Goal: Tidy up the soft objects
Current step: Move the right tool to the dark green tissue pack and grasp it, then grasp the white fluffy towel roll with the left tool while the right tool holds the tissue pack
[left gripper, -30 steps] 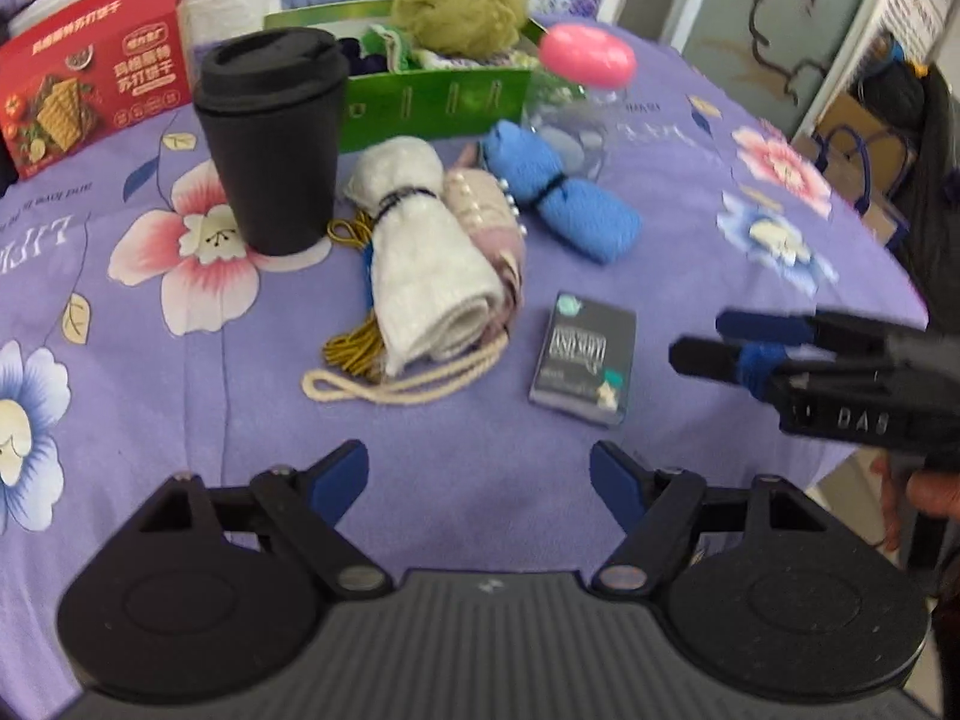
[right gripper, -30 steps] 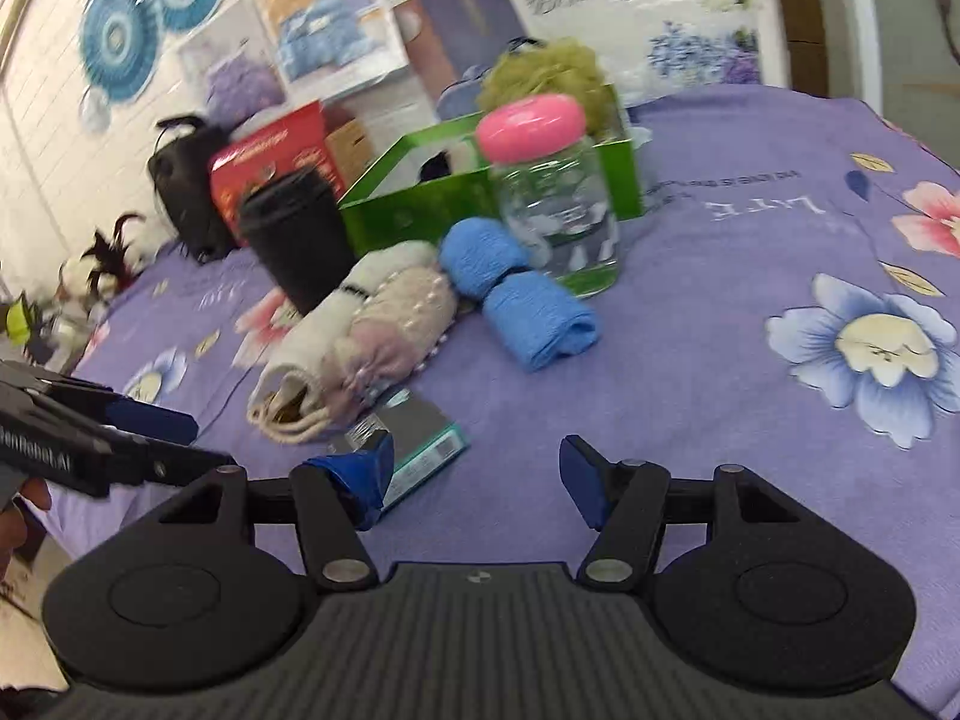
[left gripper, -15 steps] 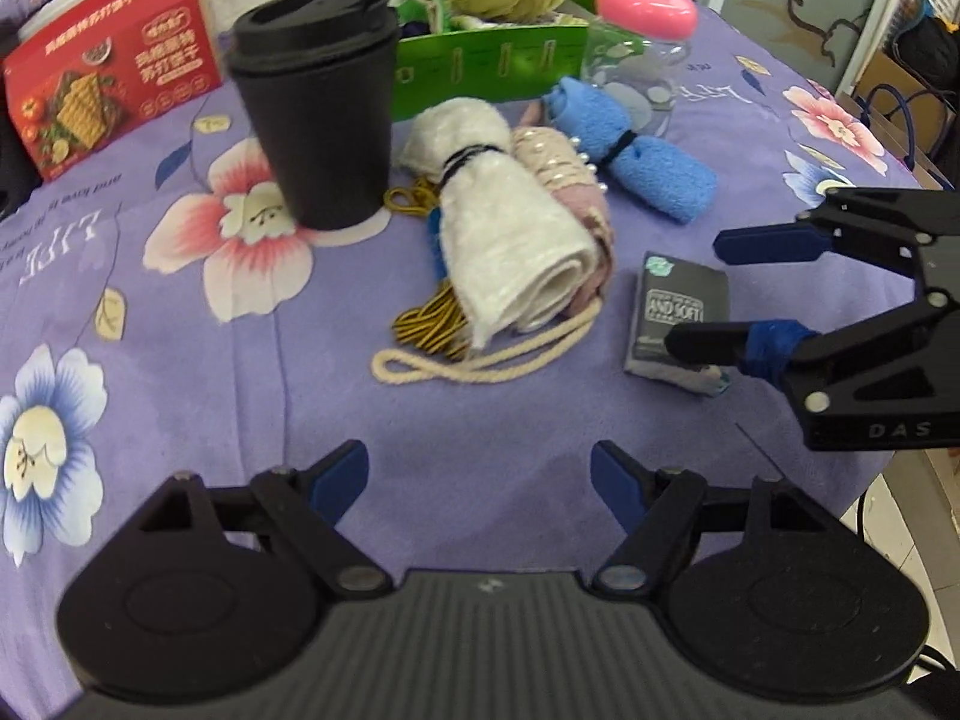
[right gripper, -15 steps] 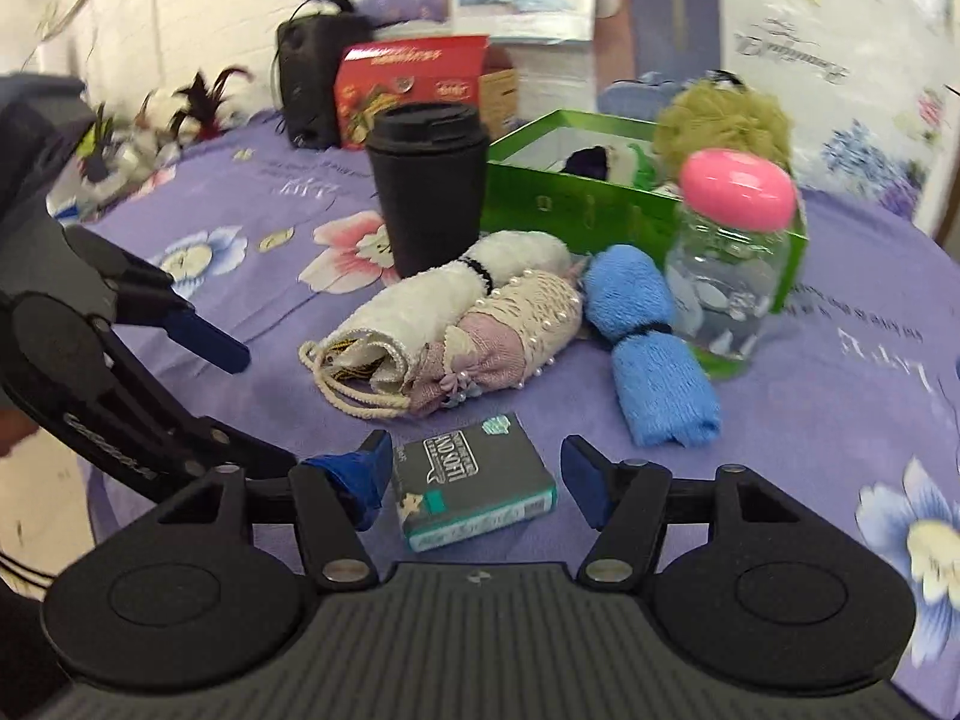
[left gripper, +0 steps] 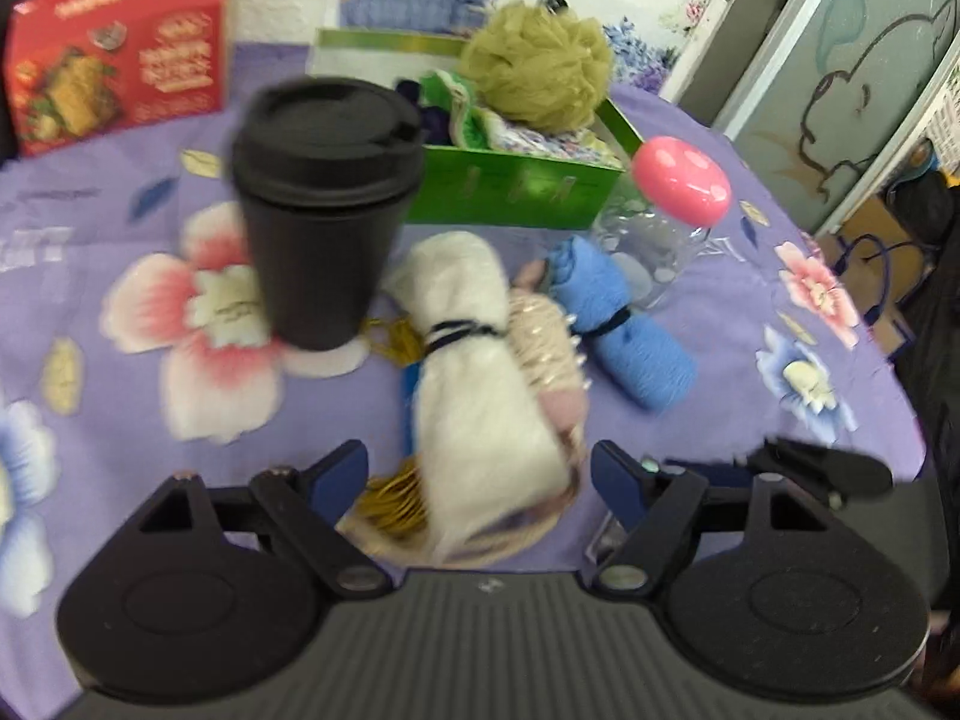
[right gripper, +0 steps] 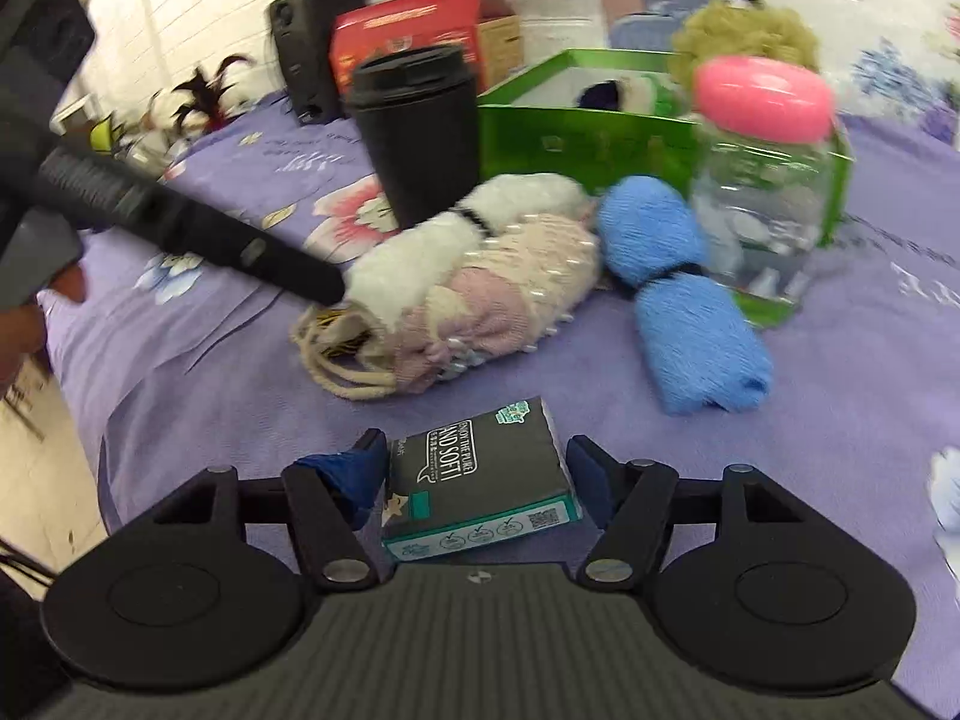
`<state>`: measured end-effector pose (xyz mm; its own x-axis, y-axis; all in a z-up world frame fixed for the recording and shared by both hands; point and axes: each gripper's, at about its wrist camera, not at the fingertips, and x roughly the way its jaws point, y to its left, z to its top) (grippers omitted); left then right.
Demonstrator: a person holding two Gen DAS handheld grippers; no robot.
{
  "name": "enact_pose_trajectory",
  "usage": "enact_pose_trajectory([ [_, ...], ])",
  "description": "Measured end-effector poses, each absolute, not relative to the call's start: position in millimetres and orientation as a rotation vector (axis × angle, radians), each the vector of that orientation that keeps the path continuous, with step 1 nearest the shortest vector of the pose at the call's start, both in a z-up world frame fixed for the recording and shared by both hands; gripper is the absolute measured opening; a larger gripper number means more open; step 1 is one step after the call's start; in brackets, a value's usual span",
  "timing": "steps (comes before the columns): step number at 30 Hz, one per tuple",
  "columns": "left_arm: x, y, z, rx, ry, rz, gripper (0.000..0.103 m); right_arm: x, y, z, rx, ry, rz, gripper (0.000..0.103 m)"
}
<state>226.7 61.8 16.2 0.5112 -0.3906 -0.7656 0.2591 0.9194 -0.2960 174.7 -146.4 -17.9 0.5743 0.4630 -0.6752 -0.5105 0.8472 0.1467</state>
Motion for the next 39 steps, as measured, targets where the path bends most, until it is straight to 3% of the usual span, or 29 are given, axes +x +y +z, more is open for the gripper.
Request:
enact_pose_trajectory([
  [10,234.7,120.3,5.3,-0.048,0.999,-0.047,0.079,158.3,-179.3,-7.3,-0.008,0.725,0.496,0.052],
  [14,227.7,142.2,15.3,-0.171,1.004,-0.162,0.079,163.4,-176.0,-8.9,0.011,0.722,0.526,0.052],
  [22,246.1,89.5,10.6,0.009,0.977,-0.297,0.08,163.3,-161.3,-14.1,-0.094,0.738,0.521,0.053],
  [30,277.9,81.9,-13.3,0.021,1.027,-0.292,0.08,169.3,-155.1,-25.2,-0.122,0.769,0.53,0.053],
  [33,279.7,93.4,-16.6,-0.005,1.032,-0.256,0.083,170.9,-155.7,-26.9,-0.12,0.763,0.535,0.054],
  [36,277.8,108.5,-20.8,-0.002,1.04,-0.2,0.094,172.3,-158.7,-27.2,-0.099,0.76,0.54,0.054],
  [39,275.1,121.9,-19.8,-0.059,1.048,-0.207,0.094,174.8,-160.9,-26.5,-0.072,0.762,0.537,0.054],
])
